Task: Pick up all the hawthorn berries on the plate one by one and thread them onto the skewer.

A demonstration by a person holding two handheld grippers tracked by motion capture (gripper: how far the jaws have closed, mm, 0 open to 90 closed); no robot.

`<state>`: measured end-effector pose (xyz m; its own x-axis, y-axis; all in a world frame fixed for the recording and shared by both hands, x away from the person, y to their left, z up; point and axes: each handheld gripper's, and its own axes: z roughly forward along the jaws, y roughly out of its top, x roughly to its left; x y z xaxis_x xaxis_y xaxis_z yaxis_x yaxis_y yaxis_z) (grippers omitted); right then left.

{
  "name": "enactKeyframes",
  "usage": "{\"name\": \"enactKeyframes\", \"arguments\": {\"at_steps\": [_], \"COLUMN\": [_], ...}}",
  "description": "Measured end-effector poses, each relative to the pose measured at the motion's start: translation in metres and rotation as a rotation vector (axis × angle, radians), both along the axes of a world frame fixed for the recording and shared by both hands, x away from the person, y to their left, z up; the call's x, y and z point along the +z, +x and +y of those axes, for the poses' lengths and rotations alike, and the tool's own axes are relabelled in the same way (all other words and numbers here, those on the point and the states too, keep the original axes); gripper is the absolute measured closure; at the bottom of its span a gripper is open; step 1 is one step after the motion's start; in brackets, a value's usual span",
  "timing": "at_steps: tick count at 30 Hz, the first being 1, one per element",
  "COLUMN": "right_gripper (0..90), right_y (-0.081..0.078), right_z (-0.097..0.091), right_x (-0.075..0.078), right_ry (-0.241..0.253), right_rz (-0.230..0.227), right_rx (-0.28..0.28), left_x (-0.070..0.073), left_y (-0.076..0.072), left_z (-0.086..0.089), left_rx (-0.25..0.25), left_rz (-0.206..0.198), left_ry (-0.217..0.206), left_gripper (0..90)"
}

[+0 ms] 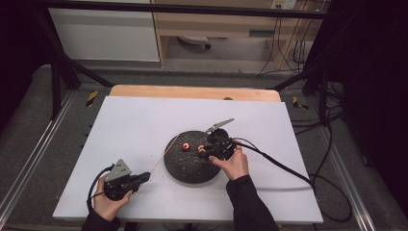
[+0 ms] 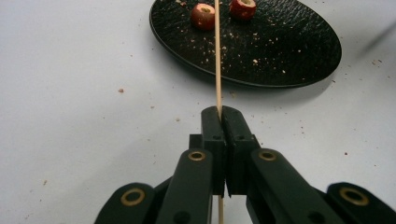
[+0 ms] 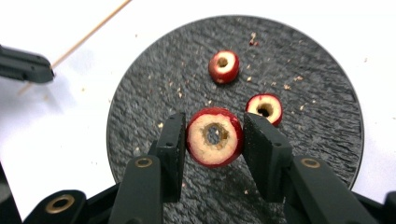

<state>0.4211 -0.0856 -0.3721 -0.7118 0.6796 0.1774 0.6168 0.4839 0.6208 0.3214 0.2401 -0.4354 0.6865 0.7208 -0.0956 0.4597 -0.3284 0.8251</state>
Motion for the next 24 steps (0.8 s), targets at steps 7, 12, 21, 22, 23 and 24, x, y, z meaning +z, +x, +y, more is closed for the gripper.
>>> {"name": "enactKeyframes", "arguments": {"at_steps": [7,12,21,22,23,24], "right_gripper": [61.1,61.1,61.1,61.1,61.1,61.0], "right_y": [-0.006,-0.01,-0.017,-0.018,-0.018,-0.019], "right_z": [-0.011,-0.019,-0.022,-0.021,-0.021,-0.021], "right_x": [-0.005,-0.009,-0.017,-0.019,-0.02,-0.021], "right_ry": [0.14,0.238,0.384,0.4,0.416,0.44], "right_rz": [-0.039,-0.064,-0.104,-0.107,-0.114,-0.115], "right_rx": [-0.06,-0.107,-0.169,-0.179,-0.187,-0.197], "left_x": [-0.001,-0.002,-0.002,-0.002,-0.002,-0.001], "left_y": [-0.001,-0.001,-0.002,-0.002,-0.002,-0.002], "left_z": [-0.001,-0.003,-0.004,-0.004,-0.004,-0.004], "left_rx": [0.001,0.002,0.0,0.001,0.001,0.002], "left_rz": [0.0,0.002,-0.003,-0.003,-0.003,-0.004], "left_ry": [-0.001,0.0,-0.001,-0.001,-0.001,-0.002], "left_gripper": [88.4,88.4,88.4,88.4,88.4,88.4]}}
